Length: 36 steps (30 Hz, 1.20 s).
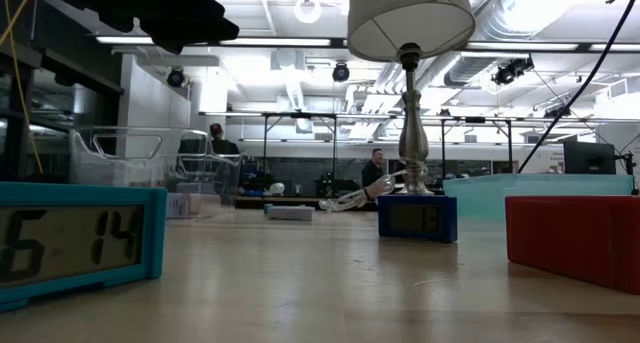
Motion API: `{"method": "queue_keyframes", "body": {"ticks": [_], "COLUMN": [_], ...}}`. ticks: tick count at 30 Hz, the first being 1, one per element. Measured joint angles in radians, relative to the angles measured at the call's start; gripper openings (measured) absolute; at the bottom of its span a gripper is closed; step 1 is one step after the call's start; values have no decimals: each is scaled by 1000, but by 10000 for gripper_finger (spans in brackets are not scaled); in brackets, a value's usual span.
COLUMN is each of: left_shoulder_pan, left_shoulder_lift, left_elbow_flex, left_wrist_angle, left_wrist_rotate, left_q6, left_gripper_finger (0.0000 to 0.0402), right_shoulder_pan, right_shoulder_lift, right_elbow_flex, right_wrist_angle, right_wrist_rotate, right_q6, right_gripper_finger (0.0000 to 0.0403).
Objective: Pick & Place Office items
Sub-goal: Put the green charger adapter into the transparent bin
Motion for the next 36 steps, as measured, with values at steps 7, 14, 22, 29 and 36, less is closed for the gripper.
{"method": "queue_keyframes", "body": {"ticks": [7, 14, 22, 29, 36], "left_shoulder_pan": [0, 0, 0, 0, 0], "left_shoulder_lift": [0, 0, 0, 0, 0], "left_elbow_flex": [0, 0, 0, 0, 0], "left_wrist_angle": [0, 0, 1, 13, 14], "left_wrist_rotate": [0, 0, 0, 0, 0], "left_q6": [0, 0, 0, 0, 0], "left_gripper_finger": [177, 177, 177, 177, 177], "right_shoulder_pan": [0, -29, -26, 0, 42], "right_shoulder_lift": [0, -1, -75, -83, -56], "right_elbow_flex": [0, 0, 1, 0, 0], "right_wrist_angle": [1, -2, -280, -570, -646], "right_wrist_rotate": [-2, -170, -76, 8, 8], "right_q6": [-8, -57, -23, 215, 467], "right_gripper_finger": [189, 189, 189, 189, 189]}}
